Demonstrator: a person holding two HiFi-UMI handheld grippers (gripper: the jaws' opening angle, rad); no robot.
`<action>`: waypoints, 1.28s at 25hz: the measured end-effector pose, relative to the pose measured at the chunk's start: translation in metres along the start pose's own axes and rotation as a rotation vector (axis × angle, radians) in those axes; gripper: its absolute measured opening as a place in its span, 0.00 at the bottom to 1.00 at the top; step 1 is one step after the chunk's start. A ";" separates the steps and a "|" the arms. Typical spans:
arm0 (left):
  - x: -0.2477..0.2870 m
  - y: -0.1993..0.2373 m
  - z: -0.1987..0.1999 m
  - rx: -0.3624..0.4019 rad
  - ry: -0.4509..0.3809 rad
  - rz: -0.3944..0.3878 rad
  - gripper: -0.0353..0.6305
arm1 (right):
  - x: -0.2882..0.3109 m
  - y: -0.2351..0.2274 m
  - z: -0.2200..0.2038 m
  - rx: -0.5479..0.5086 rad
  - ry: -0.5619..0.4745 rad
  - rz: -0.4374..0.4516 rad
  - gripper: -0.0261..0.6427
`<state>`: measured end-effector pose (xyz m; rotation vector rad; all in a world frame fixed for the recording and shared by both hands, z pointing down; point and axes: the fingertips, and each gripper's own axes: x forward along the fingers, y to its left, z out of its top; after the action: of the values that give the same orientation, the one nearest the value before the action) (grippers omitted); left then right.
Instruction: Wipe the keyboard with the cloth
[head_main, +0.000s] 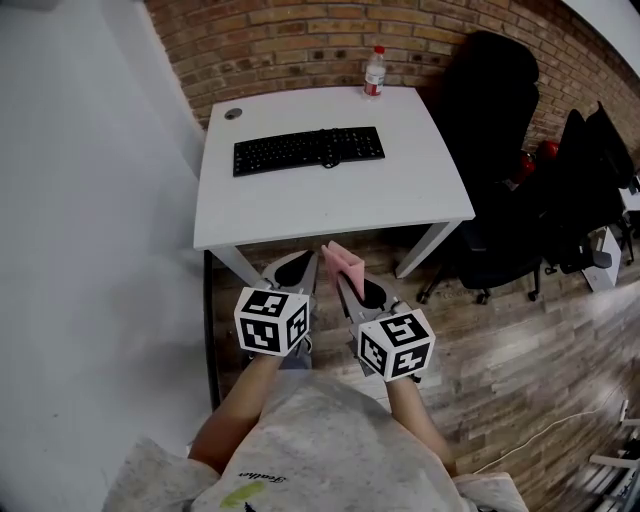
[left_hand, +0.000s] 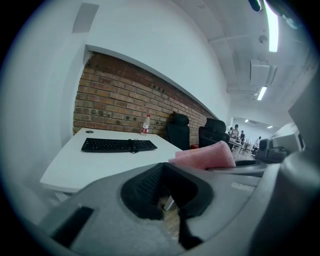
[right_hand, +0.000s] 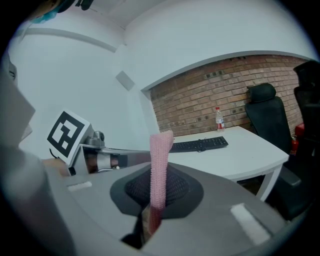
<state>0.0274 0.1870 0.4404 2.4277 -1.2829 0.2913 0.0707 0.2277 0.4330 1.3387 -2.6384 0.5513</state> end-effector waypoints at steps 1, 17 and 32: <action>0.008 0.007 0.005 -0.002 0.000 -0.003 0.04 | 0.010 -0.004 0.004 -0.002 0.005 -0.001 0.07; 0.093 0.150 0.067 -0.073 0.025 0.023 0.04 | 0.170 -0.042 0.066 -0.012 0.093 0.018 0.07; 0.129 0.272 0.094 -0.129 0.025 0.098 0.04 | 0.308 -0.043 0.100 -0.007 0.183 0.109 0.07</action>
<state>-0.1242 -0.0885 0.4634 2.2516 -1.3679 0.2565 -0.0743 -0.0649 0.4368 1.0906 -2.5715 0.6453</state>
